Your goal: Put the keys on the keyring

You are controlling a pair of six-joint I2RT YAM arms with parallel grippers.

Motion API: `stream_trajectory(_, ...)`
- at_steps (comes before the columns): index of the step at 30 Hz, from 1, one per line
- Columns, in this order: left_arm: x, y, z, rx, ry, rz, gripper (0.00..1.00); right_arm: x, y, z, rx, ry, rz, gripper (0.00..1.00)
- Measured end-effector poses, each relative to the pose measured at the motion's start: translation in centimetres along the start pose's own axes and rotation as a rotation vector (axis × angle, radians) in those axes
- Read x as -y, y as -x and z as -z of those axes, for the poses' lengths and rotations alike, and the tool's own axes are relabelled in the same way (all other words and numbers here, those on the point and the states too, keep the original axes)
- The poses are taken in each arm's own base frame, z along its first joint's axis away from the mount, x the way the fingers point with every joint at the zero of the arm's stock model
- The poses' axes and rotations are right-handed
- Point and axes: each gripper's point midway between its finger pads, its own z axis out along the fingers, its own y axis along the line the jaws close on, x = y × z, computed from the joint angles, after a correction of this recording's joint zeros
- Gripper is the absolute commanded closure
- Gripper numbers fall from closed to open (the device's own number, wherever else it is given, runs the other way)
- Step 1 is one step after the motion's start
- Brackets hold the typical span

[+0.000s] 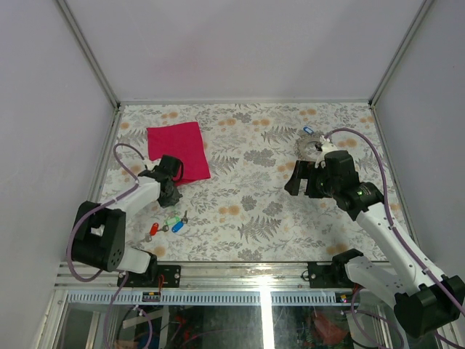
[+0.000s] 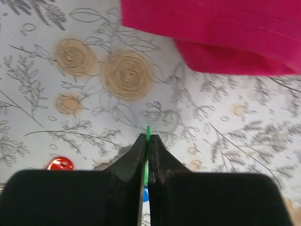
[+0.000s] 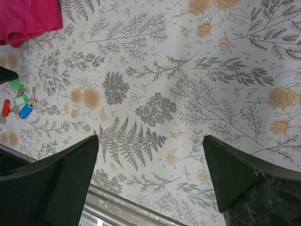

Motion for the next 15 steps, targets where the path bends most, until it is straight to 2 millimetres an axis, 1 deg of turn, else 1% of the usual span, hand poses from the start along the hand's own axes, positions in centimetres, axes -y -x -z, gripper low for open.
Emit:
stream_trajectory(3, 1.4, -0.3, 1.0, 0.02, -0.05, -0.018, 1.0, 0.0, 0.0, 0.1, 0.003, 0.002, 0.0, 0.0)
stream_trajectory(5, 3.1, -1.3, 1.9, 0.023, -0.095, -0.055, 1.0, -0.1, 0.1, 0.2, 0.01, 0.005, 0.002, 0.01)
stream_trajectory(7, 5.5, -2.4, 2.9, 0.023, -0.151, -0.103, 1.0, -0.2, 0.2, 0.4, 0.018, 0.008, 0.002, 0.0)
stream_trajectory(8, 7.0, -3.3, 3.6, 0.021, -0.183, -0.136, 1.0, -0.2, 0.3, 0.5, 0.023, 0.01, 0.003, 0.01)
stream_trajectory(10, 10.1, -4.3, 4.9, 0.025, -0.243, -0.184, 1.0, -0.3, 0.4, 0.7, 0.032, 0.014, 0.002, 0.0)
stream_trajectory(11, 11.4, -4.7, 5.5, 0.027, -0.27, -0.199, 0.98, -0.4, 0.5, 0.9, 0.036, 0.016, 0.002, 0.01)
stream_trajectory(13, 14.7, -5.8, 6.8, 0.029, -0.336, -0.24, 0.89, -0.5, 0.6, 1.1, 0.047, 0.02, -0.001, 0.01)
stream_trajectory(15, 17.5, -6.7, 7.8, 0.028, -0.39, -0.273, 0.8, -0.6, 0.7, 1.4, 0.055, 0.023, -0.003, 0.01)
